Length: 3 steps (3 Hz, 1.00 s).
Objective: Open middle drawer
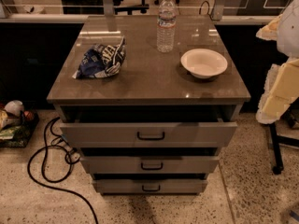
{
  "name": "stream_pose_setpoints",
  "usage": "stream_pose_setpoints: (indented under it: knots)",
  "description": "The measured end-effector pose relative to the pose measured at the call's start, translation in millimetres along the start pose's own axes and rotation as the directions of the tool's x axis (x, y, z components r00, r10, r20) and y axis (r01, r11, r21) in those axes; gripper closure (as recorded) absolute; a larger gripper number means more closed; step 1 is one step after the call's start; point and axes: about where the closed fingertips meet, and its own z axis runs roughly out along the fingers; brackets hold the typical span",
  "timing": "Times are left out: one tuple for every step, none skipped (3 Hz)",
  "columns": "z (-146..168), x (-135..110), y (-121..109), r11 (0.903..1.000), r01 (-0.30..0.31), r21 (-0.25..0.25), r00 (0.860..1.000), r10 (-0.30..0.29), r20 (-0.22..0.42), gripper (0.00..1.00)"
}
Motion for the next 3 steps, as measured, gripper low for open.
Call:
stream_pose_setpoints:
  knots:
    - [2, 0, -2, 1.0000, 0.000, 0.004, 1.000, 0.000, 0.005, 0.00]
    - [17, 5, -4, 0.9998, 0.001, 0.022, 1.000, -0.002, 0.019, 0.00]
    - [59, 17, -2, 0.9952, 0.052, 0.083, 0.999, -0.050, -0.022, 0.00]
